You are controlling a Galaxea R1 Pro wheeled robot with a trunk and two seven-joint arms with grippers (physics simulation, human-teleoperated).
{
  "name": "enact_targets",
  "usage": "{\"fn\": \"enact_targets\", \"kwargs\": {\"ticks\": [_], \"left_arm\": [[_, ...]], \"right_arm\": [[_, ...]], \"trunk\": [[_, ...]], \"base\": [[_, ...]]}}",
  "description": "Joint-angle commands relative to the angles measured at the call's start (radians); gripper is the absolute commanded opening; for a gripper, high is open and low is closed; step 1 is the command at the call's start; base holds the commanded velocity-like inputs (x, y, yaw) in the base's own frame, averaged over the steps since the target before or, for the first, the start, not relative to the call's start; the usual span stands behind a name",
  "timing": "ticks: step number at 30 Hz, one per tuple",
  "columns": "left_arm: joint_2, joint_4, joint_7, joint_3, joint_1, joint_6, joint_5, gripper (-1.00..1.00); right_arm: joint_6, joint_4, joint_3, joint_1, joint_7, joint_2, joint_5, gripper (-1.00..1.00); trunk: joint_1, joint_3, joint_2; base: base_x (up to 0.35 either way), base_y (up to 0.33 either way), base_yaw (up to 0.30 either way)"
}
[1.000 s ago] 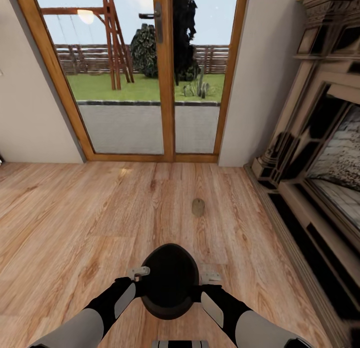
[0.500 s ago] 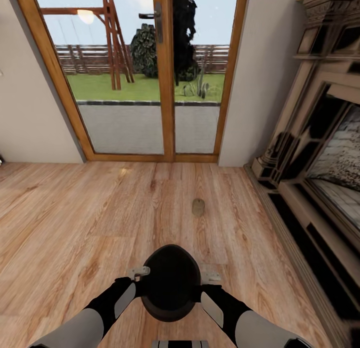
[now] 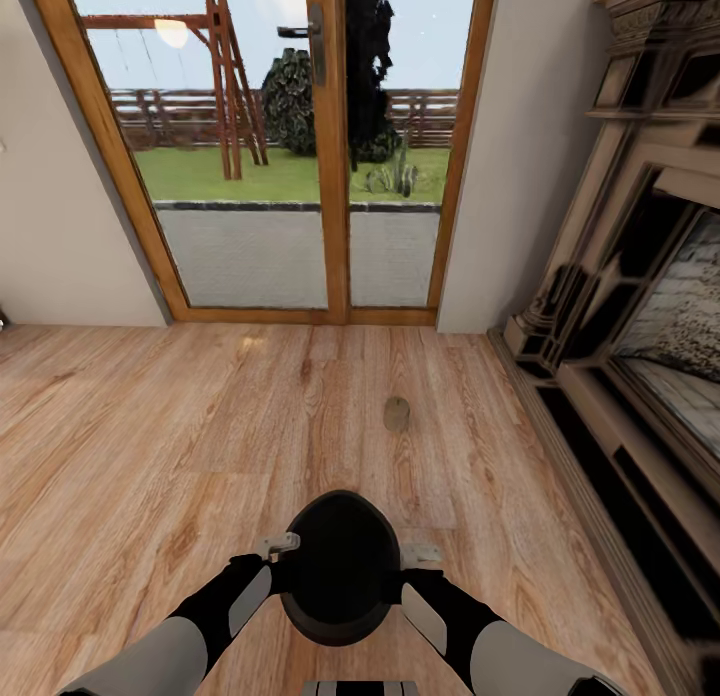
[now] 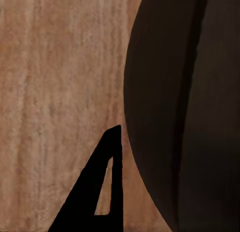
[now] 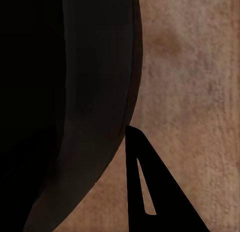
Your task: Place each of the two pumpkins and all three candles from the living room inside a cabinet in the living room (use any cabinet), then make sure every cabinet is closed, and position the cauldron so it is next to a table in the living room.
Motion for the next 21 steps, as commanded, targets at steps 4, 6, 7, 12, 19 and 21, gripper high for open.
{"fn": "enact_targets", "kwargs": {"ticks": [4, 6, 7, 12, 19, 21], "left_arm": [[0.002, -0.002, 0.01, -0.004, 0.0, 0.005, 0.01, -1.0], [0.003, -0.003, 0.01, -0.003, 0.0, 0.005, 0.012, -1.0], [0.003, -0.003, 0.01, -0.002, 0.0, 0.003, 0.012, -1.0], [0.003, -0.004, 0.01, 0.001, 0.0, -0.04, 0.01, -1.0], [0.003, -0.005, 0.01, 0.0, 0.0, -0.049, 0.007, -1.0], [0.003, -0.005, 0.01, 0.0, 0.0, -0.049, 0.007, -1.0]], "right_arm": [[0.006, -0.001, 0.009, -0.001, -0.011, -0.001, -0.002, -1.0], [0.006, 0.0, 0.009, -0.001, -0.01, -0.001, -0.002, -1.0], [0.006, -0.001, 0.009, -0.001, -0.01, -0.001, -0.002, -1.0], [0.006, -0.002, 0.009, -0.001, -0.011, -0.001, -0.002, -1.0], [0.006, -0.001, 0.009, -0.001, -0.011, -0.001, -0.002, -1.0], [0.006, -0.001, 0.009, -0.001, -0.011, -0.001, -0.002, -1.0]], "trunk": [[0.0, -0.001, 0.0], [0.0, -0.001, 0.0], [0.0, -0.001, 0.0], [0.0, -0.001, 0.0], [0.0, -0.001, 0.0], [0.0, -0.001, 0.0]], "base": [[0.0, 0.0, 0.0], [0.0, 0.0, 0.0], [0.0, 0.0, 0.0], [0.0, 0.0, 0.0], [0.0, 0.0, 0.0], [0.0, 0.0, 0.0]]}}
